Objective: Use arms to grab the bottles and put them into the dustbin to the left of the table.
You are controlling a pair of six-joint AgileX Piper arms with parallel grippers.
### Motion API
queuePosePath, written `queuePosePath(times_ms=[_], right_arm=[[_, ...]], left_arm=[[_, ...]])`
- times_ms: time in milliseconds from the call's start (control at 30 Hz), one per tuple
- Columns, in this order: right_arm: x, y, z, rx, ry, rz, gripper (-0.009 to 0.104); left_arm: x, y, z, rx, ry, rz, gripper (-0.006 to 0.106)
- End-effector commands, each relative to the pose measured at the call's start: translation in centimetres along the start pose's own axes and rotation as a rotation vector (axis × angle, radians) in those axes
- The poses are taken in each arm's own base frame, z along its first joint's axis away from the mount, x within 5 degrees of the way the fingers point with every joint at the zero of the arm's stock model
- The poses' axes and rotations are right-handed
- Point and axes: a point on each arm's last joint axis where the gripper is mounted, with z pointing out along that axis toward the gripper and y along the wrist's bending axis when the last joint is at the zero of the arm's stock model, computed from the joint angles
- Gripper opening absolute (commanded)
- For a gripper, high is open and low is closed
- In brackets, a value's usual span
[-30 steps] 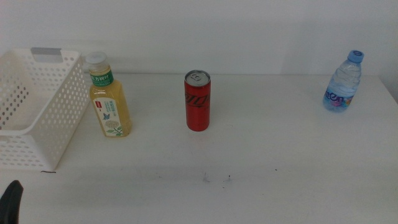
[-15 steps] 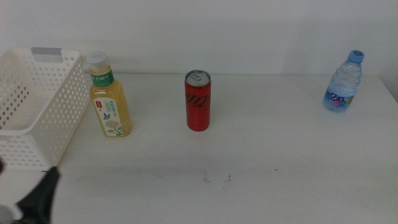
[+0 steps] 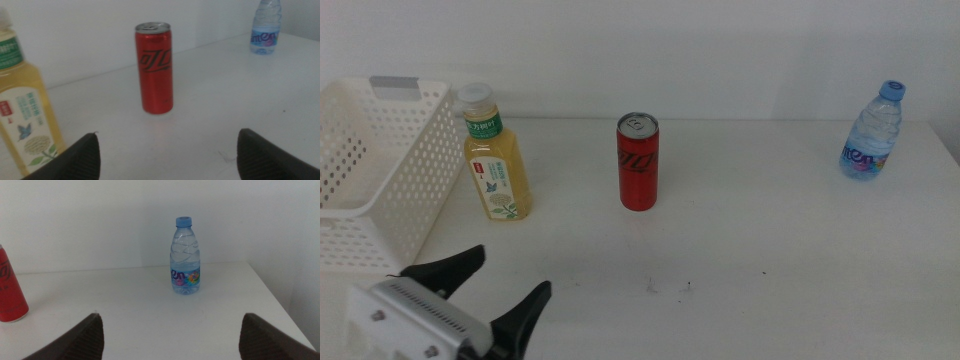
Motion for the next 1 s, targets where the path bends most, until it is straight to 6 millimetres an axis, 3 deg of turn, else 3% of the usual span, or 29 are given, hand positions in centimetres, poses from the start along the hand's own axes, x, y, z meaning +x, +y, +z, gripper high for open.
queuePosePath(times_ms=[0, 100, 300, 967], right_arm=[[0.0, 0.0, 0.0, 0.005, -0.010, -0.013, 0.081], [0.0, 0.0, 0.0, 0.005, -0.010, -0.013, 0.081], [0.0, 0.0, 0.0, 0.005, -0.010, -0.013, 0.081], [0.0, 0.0, 0.0, 0.005, -0.010, -0.013, 0.081]], left_arm=[[0.3, -0.2, 0.9, 0.000, -0.041, -0.005, 0.094], [0.7, -0.2, 1.7, -0.004, -0.080, 0.002, 0.094], [3.3, -0.5, 2.6, 0.020, 0.081, -0.036, 0.094], [3.0, -0.7, 3.1, 0.048, 0.066, -0.042, 0.094]])
